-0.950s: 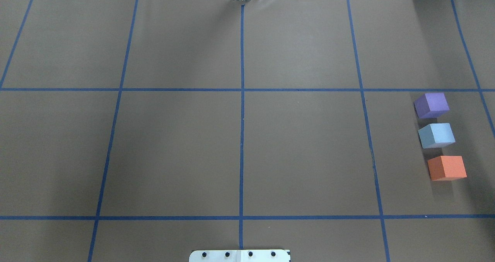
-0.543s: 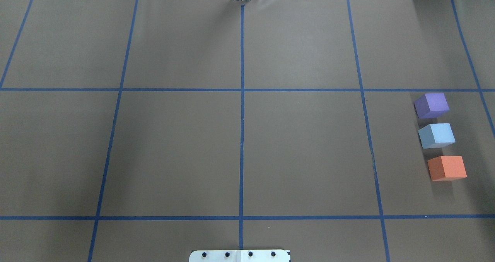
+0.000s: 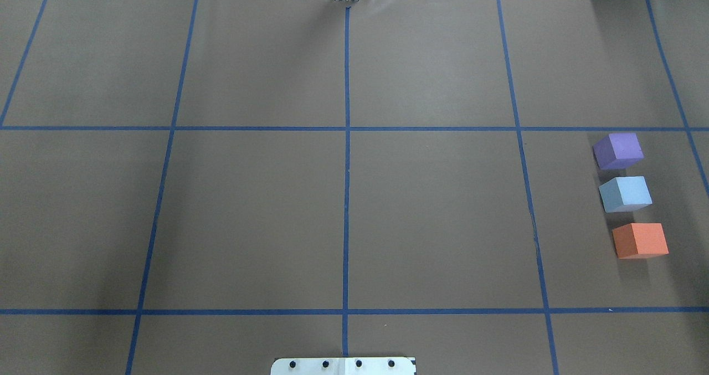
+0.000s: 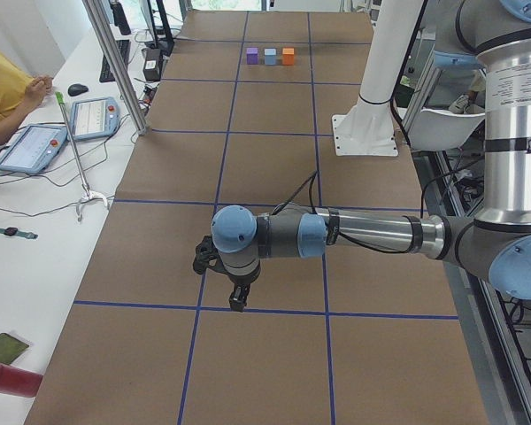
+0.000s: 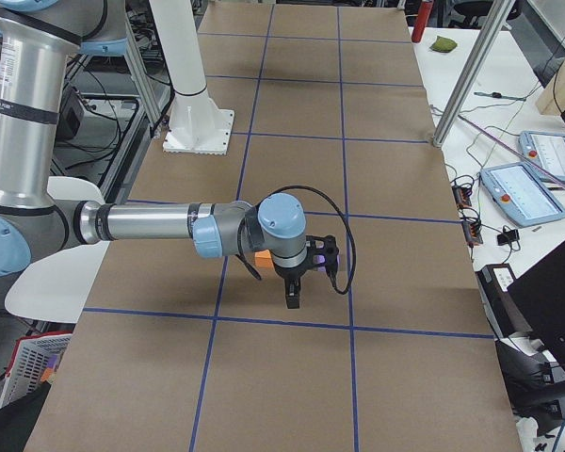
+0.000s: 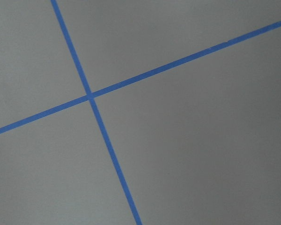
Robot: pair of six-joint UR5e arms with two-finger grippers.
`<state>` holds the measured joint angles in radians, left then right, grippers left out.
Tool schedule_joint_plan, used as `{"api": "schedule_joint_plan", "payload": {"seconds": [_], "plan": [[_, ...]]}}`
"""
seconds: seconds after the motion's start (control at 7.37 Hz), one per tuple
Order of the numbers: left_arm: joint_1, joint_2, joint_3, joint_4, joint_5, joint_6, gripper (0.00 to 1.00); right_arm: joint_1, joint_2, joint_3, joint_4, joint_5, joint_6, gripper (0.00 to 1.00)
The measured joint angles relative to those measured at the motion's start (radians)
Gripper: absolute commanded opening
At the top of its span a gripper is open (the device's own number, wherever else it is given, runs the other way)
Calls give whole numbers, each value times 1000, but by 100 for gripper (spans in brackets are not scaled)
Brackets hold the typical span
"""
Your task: Place blue block between orange and purple blocks
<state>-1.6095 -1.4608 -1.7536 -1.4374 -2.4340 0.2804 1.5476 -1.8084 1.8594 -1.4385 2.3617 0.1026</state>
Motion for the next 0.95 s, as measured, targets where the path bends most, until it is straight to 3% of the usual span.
{"api": "schedule_joint_plan", "payload": {"seconds": [0.27,0.95], "plan": [[0,14,7,-14,3,-48,100,-22,-10,2,-2,-4,-5,100],[-2,81,119,-263,13,-153,100,-46,-10,4,-2,-16,-19,100]]}}
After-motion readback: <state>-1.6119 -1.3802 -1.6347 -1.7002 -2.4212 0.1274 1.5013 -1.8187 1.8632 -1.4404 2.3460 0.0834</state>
